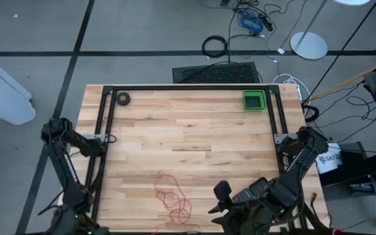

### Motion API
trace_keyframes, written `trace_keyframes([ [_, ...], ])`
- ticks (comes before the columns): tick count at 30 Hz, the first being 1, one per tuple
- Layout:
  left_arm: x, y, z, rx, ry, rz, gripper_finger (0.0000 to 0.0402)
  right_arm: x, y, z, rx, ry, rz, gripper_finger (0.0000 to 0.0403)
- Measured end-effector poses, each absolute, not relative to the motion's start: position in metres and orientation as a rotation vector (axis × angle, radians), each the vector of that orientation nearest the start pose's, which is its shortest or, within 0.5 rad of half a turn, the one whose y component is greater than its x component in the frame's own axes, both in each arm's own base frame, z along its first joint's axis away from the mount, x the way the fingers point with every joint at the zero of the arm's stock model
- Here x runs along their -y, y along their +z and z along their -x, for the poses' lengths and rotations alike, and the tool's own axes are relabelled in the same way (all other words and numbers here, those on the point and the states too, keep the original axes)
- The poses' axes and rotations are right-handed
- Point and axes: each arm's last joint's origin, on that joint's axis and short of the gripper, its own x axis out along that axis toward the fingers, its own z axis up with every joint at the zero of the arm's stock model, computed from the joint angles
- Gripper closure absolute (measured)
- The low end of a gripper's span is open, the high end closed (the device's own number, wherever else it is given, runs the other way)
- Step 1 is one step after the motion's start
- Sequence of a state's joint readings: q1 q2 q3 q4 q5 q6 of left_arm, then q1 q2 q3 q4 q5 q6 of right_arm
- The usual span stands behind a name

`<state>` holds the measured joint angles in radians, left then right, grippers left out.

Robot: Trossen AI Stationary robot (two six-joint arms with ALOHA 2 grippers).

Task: Coil cords
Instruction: Uncoil the red wire on the black spool, then coil the red wire on the black spool

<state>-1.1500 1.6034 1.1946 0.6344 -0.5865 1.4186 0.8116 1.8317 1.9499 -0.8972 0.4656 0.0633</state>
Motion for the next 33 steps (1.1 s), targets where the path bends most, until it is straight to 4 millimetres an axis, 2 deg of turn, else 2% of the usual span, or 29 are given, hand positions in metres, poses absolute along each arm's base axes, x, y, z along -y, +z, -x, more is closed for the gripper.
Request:
trace_keyframes([
  [4, 0.330, 0.344, -0.163, 0.508, -0.357, -1.224, 0.0402, -0.280, 0.385, -0.283, -0.556, 0.360, 0.405, 0.0286],
  [11, 0.327, 0.344, -0.166, 0.483, -0.306, -1.276, 0.0402, -0.294, 0.366, -0.302, -0.318, 0.697, 0.504, 0.0286],
  [19, 0.328, 0.346, -0.166, 0.493, -0.305, -1.285, 0.0402, -0.257, 0.342, -0.343, -0.288, 0.610, 0.414, 0.0286],
  [23, 0.329, 0.349, -0.164, 0.587, -0.372, -1.262, 0.0402, -0.244, 0.328, -0.359, -0.121, 0.720, 0.339, 0.0286],
  [28, 0.327, 0.356, -0.158, 0.714, -0.489, -1.245, 0.0402, -0.231, 0.307, -0.365, 0.093, 0.714, 0.286, 0.0286],
  [33, 0.325, 0.355, -0.157, 0.694, -0.540, -1.255, 0.0402, -0.227, 0.301, -0.361, 0.204, 0.694, 0.212, 0.0286],
])
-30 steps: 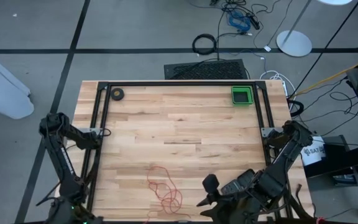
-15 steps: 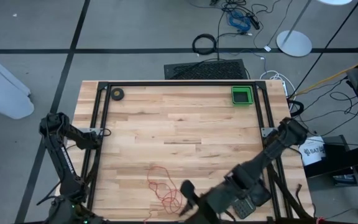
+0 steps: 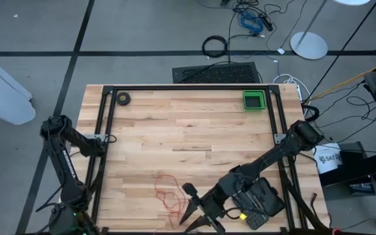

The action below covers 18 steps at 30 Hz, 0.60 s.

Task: Coil cords
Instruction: Coil the red wire on the black spool

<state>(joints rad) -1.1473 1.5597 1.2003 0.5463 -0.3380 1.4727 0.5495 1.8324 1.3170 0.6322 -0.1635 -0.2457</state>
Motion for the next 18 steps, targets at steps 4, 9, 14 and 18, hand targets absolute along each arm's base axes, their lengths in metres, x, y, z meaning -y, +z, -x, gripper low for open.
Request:
trace_keyframes([
  [4, 0.320, 0.361, -0.155, 0.704, -0.542, -1.249, 0.0402, -0.226, 0.301, -0.362, 0.182, 0.698, 0.171, 0.0286],
  [9, 0.318, 0.362, -0.156, 0.687, -0.533, -1.257, 0.0402, -0.216, 0.297, -0.369, 0.150, 0.671, 0.179, 0.0286],
  [14, 0.313, 0.363, -0.164, 0.652, -0.518, -1.232, 0.0402, -0.207, 0.283, -0.382, 0.117, 0.643, 0.173, 0.0286],
  [18, 0.310, 0.361, -0.170, 0.616, -0.518, -1.227, 0.0402, -0.201, 0.267, -0.394, 0.109, 0.644, 0.124, 0.0286],
])
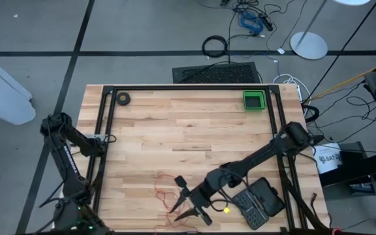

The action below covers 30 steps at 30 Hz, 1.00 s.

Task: Coil cords
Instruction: Coil the red wire on the black spool

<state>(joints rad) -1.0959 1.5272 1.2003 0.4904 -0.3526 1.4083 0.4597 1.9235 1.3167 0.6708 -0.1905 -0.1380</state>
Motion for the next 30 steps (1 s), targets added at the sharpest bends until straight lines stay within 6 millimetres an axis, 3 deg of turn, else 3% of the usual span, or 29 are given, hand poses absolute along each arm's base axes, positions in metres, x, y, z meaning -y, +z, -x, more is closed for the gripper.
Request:
trace_keyframes([
  [9, 0.308, 0.360, -0.174, 0.583, -0.515, -1.203, 0.0402, -0.212, 0.234, -0.428, 0.073, 0.686, 0.082, 0.0282],
  [20, 0.308, 0.358, -0.174, 0.536, -0.502, -1.189, 0.0402, -0.230, 0.200, -0.467, 0.009, 0.684, 0.087, 0.0224],
  [30, 0.310, 0.358, -0.170, 0.526, -0.497, -1.191, 0.0402, -0.232, 0.197, -0.472, 0.004, 0.683, 0.088, 0.0222],
])
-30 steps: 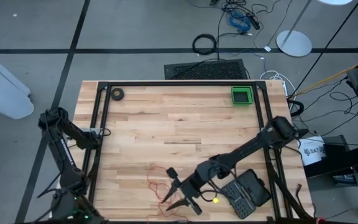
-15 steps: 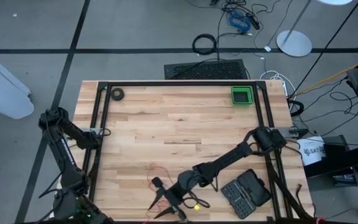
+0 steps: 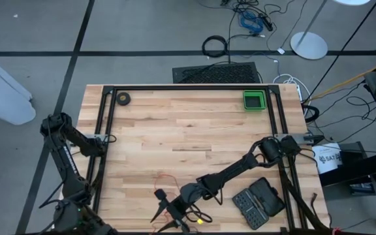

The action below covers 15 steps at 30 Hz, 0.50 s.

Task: Coil cords
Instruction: Coil the red wire on the black spool

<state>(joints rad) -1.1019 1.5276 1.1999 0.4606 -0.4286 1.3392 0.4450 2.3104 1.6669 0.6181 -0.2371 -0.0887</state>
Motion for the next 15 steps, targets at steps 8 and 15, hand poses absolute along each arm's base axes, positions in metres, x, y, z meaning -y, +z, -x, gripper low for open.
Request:
trace_keyframes([
  [8, 0.3093, 0.3577, -0.1707, 0.525, -0.495, -1.191, 0.0402, -0.2321, 0.1956, -0.4718, -0.011, 0.682, 0.090, 0.0222],
  [15, 0.3092, 0.3576, -0.1712, 0.523, -0.494, -1.189, 0.0402, -0.2314, 0.1957, -0.4724, -0.012, 0.652, 0.091, 0.0222],
])
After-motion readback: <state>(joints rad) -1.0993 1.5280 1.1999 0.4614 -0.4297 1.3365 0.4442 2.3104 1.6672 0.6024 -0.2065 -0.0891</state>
